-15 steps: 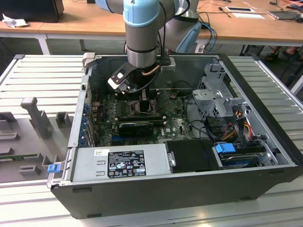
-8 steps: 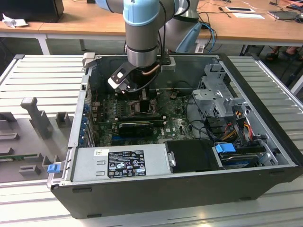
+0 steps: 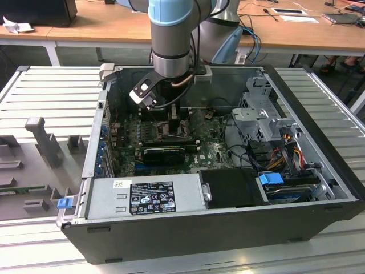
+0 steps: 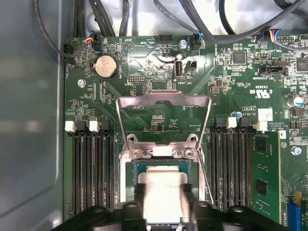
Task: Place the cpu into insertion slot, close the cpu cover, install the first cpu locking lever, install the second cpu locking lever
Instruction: 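Place the cpu into insertion slot, then close the cpu cover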
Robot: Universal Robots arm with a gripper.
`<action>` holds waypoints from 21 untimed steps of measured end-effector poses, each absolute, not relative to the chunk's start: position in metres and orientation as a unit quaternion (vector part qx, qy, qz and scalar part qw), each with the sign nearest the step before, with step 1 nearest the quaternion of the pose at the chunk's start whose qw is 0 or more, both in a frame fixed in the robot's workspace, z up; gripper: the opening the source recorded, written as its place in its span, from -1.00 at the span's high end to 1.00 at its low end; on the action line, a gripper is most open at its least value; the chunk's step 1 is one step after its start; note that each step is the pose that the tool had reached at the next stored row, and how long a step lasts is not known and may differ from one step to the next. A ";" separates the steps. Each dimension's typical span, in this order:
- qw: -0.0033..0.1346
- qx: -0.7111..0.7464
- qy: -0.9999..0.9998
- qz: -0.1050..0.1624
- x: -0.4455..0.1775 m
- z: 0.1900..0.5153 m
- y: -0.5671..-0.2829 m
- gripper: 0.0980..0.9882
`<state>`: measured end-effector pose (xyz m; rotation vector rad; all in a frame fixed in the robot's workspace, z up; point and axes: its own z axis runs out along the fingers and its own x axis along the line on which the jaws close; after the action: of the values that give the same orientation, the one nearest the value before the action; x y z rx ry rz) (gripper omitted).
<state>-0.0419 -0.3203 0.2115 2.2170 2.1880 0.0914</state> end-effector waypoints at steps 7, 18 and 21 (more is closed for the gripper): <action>0.013 0.711 0.702 0.029 -0.042 0.215 -0.320 0.98; 0.014 0.711 0.702 0.028 -0.042 0.220 -0.320 0.98; 0.013 0.711 0.702 0.027 -0.036 0.220 -0.321 0.98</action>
<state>-0.0363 -0.3205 0.2202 2.2165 2.1875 0.0848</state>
